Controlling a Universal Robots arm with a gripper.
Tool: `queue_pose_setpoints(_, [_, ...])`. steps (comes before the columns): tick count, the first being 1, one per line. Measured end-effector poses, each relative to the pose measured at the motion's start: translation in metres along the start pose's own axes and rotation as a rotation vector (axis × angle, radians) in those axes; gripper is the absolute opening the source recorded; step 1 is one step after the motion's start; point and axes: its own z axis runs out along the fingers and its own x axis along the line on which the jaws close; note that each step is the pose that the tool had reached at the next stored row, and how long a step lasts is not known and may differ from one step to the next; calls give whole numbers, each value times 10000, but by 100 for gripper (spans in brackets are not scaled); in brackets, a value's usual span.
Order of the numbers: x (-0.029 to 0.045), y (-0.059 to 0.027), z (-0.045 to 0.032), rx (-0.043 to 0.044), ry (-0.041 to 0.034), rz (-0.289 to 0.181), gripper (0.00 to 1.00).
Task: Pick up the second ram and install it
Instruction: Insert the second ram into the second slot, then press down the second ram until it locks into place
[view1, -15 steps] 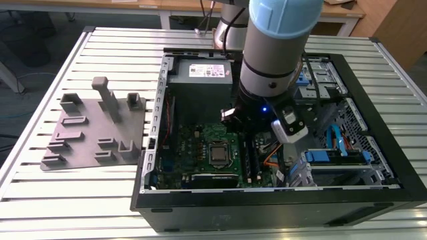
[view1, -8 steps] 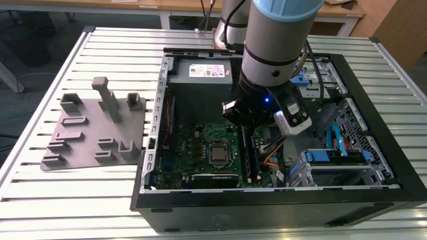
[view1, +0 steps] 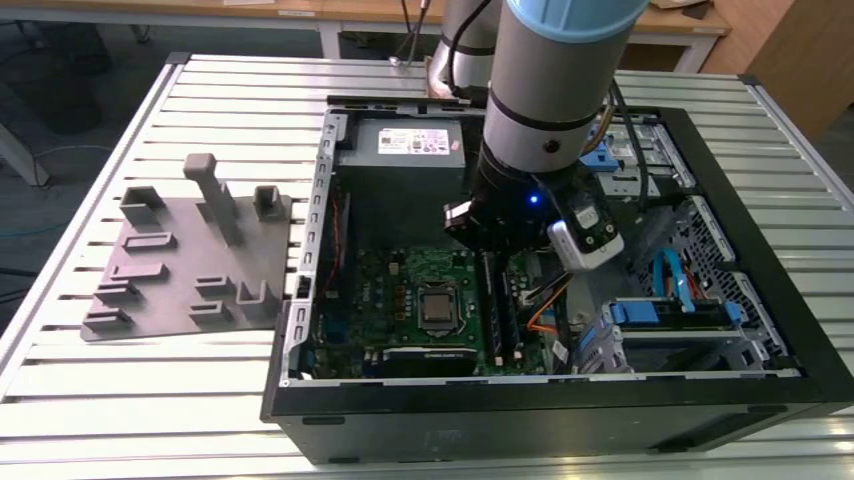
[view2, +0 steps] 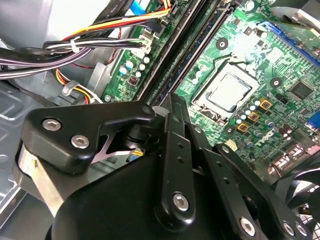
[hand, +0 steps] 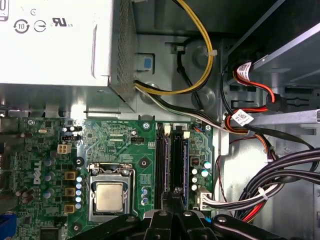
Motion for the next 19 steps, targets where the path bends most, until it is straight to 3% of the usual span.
queue_pose_setpoints(7, [0,-1,13,-1,0,0,7])
queue_pose_setpoints(14, [6,6,141,-2,3,0,7])
queue_pose_setpoints(19, [10,75,235,-50,3,2,7])
